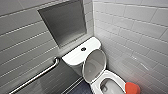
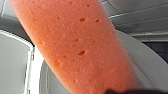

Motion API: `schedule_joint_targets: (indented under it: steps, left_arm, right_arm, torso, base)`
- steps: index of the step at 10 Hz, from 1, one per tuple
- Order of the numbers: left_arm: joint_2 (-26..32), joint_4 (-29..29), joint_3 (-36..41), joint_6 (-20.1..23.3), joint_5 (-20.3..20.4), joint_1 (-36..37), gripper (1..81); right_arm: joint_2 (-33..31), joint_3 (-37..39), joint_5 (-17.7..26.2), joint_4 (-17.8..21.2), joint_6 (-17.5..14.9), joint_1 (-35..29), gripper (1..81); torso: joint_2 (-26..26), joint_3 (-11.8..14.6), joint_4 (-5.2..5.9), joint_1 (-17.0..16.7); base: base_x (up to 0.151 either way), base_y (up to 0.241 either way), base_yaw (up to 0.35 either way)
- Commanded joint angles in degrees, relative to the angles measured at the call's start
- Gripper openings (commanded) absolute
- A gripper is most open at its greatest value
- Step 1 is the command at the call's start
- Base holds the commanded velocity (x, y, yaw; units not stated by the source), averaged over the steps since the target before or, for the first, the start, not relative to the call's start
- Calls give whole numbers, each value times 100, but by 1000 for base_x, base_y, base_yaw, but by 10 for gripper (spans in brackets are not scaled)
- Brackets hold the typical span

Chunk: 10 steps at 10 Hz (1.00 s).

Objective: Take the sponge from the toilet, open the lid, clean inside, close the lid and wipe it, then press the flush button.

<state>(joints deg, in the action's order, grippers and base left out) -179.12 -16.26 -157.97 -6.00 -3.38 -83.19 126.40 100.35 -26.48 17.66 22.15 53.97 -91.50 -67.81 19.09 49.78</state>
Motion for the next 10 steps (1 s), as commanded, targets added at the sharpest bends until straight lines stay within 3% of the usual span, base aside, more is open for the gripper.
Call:
schedule_joint_targets:
  steps: [1, 3, 5, 10]
  left_arm:
    - [7, 9, -33, 37, -453, -62, 811]
    - [7, 0, -33, 37, -453, -62, 811]
    - [7, 9, -33, 37, -453, -62, 811]
    - [-10, 18, -33, 37, -453, -62, 811]
  right_arm:
    - [-604, -412, -329, 132, 9, 506, 10]
    - [-658, -597, -420, 97, -27, 506, 10]
    - [-596, -747, -279, -70, -35, -46, 10]
    - [-78, -580, 951, -132, -35, -1752, 10]
  torso:
    - [0, 0, 0, 0]
    - [0, 0, 0, 0]
    - [0, 0, 0, 0]
    - [-2, 0, 0, 0]
  base:
    - [0, 0, 0]
    - [0, 0, 0]
    - [0, 0, 0]
    - [0, 0, 0]
